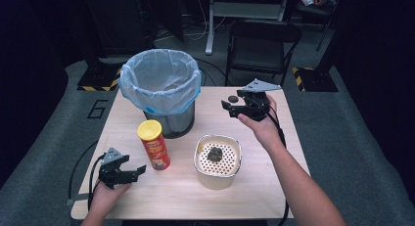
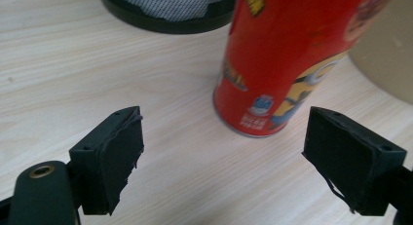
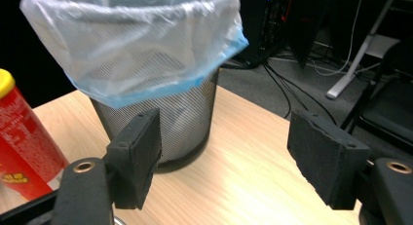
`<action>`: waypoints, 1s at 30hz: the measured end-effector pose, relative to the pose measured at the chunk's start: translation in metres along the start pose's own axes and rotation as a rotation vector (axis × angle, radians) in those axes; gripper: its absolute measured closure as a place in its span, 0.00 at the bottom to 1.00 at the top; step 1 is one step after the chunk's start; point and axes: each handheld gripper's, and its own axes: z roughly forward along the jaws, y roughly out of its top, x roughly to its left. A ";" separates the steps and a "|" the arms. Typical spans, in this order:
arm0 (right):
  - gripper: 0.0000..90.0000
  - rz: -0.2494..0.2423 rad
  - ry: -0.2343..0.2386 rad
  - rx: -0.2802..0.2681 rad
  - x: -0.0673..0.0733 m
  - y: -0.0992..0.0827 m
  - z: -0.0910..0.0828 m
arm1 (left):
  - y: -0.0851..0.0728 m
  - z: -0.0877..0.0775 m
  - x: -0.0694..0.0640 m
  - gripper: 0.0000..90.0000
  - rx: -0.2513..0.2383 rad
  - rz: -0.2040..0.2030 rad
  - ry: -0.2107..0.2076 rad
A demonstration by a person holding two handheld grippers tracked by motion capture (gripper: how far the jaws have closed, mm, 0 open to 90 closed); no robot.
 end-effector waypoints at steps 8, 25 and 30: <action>0.31 0.010 -0.028 0.026 -0.008 -0.017 -0.005 | 0.013 0.006 -0.013 0.16 -0.008 0.026 -0.062; 0.31 0.013 -0.109 0.062 -0.006 -0.077 -0.033 | 0.035 0.030 -0.023 0.18 -0.041 -0.035 -0.118; 0.31 0.048 -0.143 0.111 -0.014 -0.109 -0.037 | 0.036 0.035 -0.025 0.18 -0.023 0.013 -0.097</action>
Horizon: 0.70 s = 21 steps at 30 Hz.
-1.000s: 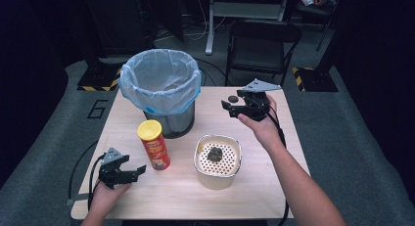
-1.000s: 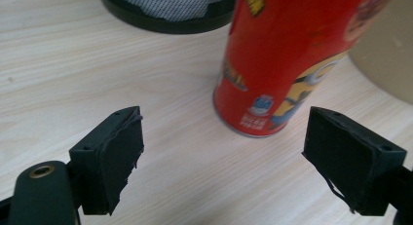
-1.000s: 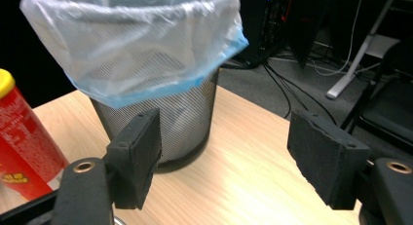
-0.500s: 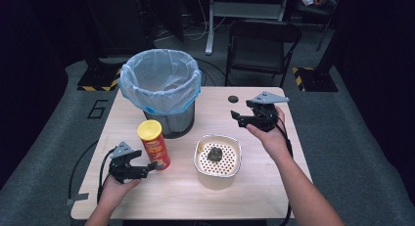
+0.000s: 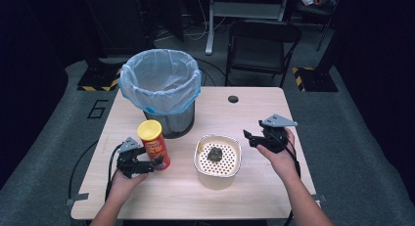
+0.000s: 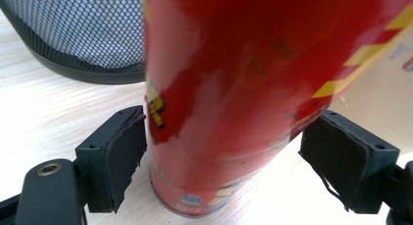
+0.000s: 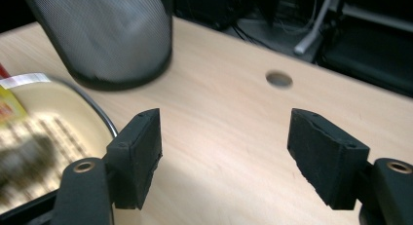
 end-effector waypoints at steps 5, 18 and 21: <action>0.33 0.038 -0.041 0.009 -0.009 -0.027 -0.003 | 0.000 0.005 -0.004 0.18 -0.001 0.019 0.026; 0.33 0.121 -0.063 0.074 -0.013 -0.076 -0.004 | 0.000 0.016 -0.007 0.19 -0.026 0.067 0.095; 0.33 0.132 -0.062 0.082 -0.015 -0.082 -0.004 | -0.001 0.018 -0.009 0.24 -0.036 0.074 0.113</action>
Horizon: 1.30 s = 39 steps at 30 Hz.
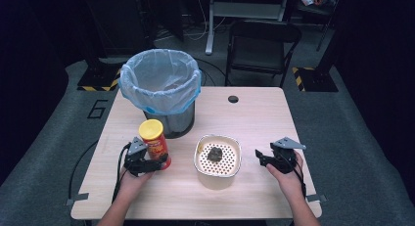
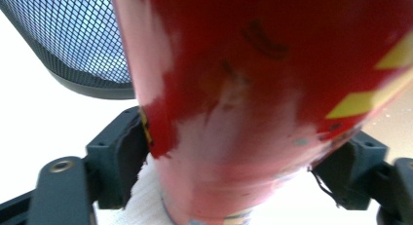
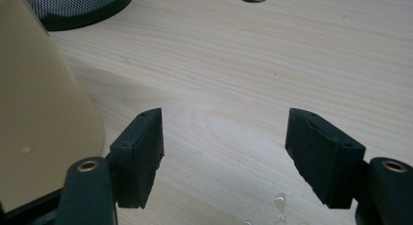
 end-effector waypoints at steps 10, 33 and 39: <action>0.33 0.033 -0.006 0.031 -0.007 -0.012 0.005 | 0.008 -0.004 -0.008 0.26 0.001 0.046 0.026; 0.33 0.010 -0.010 0.083 -0.007 -0.022 0.014 | 0.121 -0.088 -0.015 0.26 -0.001 0.040 -0.095; 0.33 0.011 -0.009 0.089 -0.007 -0.023 0.014 | 0.155 -0.104 -0.015 0.26 0.005 0.038 -0.110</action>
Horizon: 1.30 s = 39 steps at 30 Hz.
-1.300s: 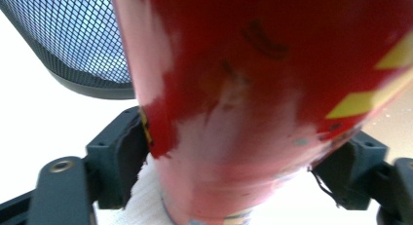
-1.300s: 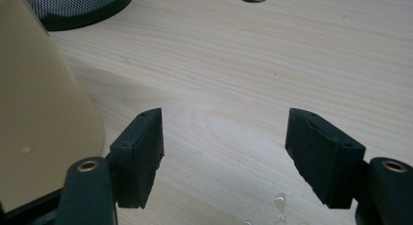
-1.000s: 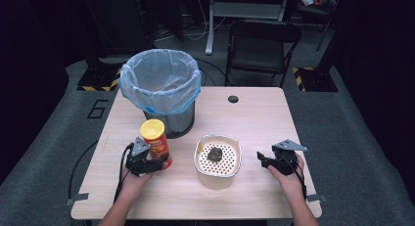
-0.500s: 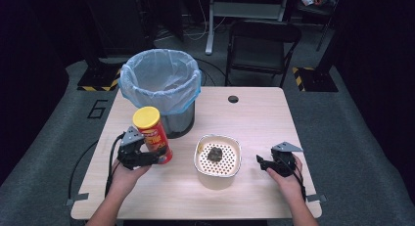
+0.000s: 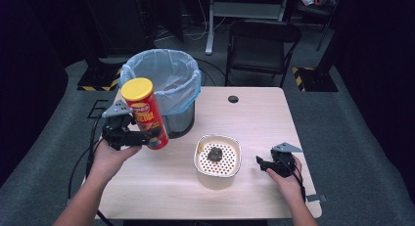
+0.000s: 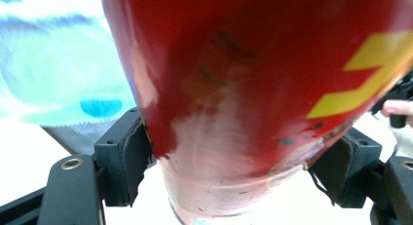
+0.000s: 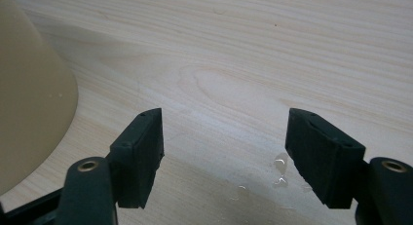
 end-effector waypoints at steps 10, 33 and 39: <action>0.33 0.009 -0.002 0.003 -0.003 -0.002 -0.001 | 0.050 -0.015 0.000 0.26 -0.025 -0.004 -0.021; 0.34 -0.001 -0.019 0.035 -0.008 -0.008 0.004 | 0.138 0.011 0.036 0.26 -0.043 -0.046 0.089; 0.34 -0.008 -0.010 0.037 -0.007 -0.008 0.005 | 0.141 0.036 0.050 0.26 -0.063 -0.103 0.116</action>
